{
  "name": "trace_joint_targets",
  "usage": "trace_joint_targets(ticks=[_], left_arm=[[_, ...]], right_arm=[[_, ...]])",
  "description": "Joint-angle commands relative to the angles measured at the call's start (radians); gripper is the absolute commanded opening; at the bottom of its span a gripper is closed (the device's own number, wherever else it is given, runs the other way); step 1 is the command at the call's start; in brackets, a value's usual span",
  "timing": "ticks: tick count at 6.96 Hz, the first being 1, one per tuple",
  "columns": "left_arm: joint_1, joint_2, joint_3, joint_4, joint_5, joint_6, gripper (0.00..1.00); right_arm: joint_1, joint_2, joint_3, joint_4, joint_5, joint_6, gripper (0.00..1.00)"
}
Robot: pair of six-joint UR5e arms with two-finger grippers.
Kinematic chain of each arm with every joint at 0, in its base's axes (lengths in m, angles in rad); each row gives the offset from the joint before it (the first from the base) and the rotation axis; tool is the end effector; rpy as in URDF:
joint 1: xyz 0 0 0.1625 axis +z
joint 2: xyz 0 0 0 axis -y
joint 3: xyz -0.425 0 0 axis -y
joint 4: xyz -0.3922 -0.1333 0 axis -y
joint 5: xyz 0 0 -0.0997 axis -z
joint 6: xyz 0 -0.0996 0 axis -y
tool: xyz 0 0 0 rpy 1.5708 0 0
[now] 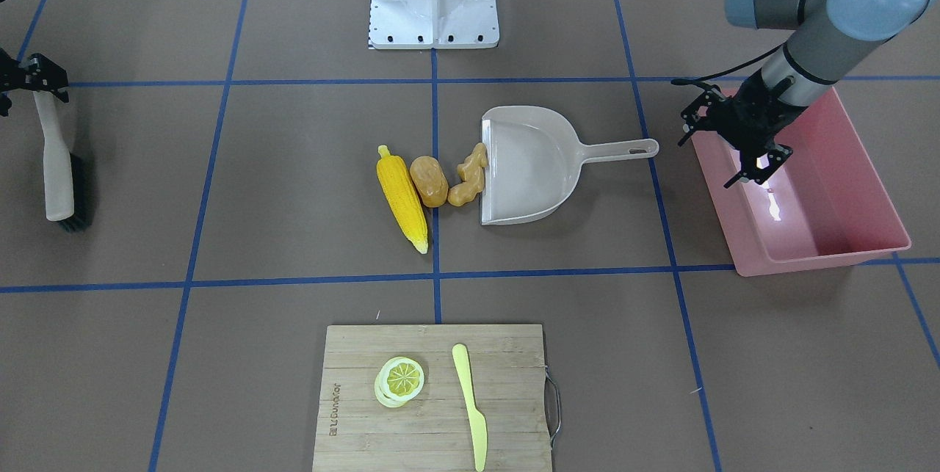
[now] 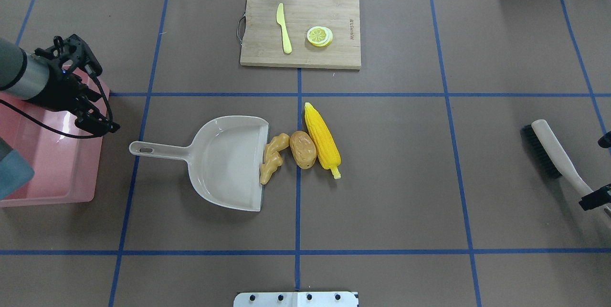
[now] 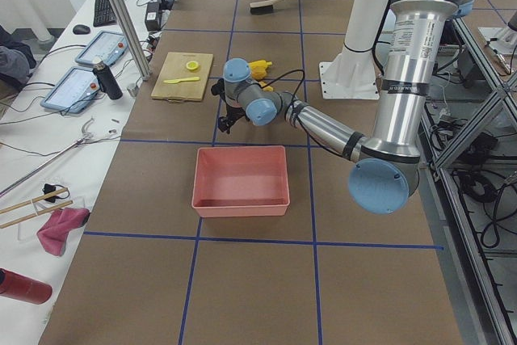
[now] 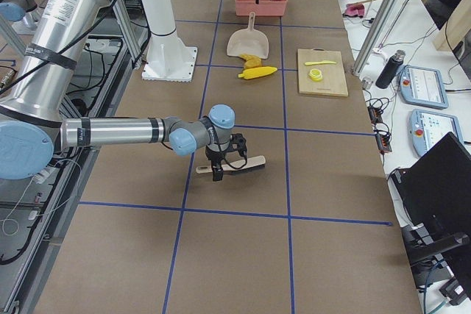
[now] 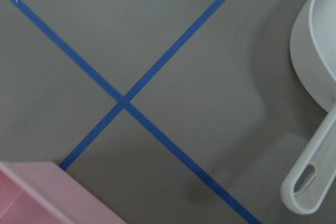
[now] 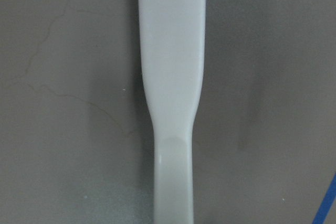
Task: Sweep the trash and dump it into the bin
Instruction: 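Grasp the white dustpan handle with the left gripper while the right gripper grasps the brush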
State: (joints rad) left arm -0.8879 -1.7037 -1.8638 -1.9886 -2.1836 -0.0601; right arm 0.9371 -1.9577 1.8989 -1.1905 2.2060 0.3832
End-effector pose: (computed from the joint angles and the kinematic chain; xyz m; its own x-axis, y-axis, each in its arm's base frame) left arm 0.2822 -0.4674 0.4014 0.3880 0.8171 -0.4265 -0.3969 0.5657 0.7228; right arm -0.1481 -0.3269 0.6237 0.7087 -0.2963 0.6403 0.3200 0.9438 0.0826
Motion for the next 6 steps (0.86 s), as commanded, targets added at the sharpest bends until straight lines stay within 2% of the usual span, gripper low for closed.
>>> trace_joint_targets(ticks=[1,3,5,6], left_arm=[[0.098,0.002,-0.003,-0.094,0.044,0.005,0.98],[0.154,0.007,0.002,-0.146,0.077,0.122,0.98],[0.179,0.01,0.015,-0.162,0.079,0.202,0.98],[0.182,0.01,0.017,-0.162,0.079,0.233,0.98]], right_arm=[[-0.011,0.0,-0.021,0.003,-0.003,0.005,1.0],[-0.017,0.016,-0.017,0.003,0.001,0.028,0.99],[-0.029,0.022,-0.017,0.003,0.003,0.036,0.72],[-0.03,0.022,-0.018,0.003,0.003,0.034,0.44]])
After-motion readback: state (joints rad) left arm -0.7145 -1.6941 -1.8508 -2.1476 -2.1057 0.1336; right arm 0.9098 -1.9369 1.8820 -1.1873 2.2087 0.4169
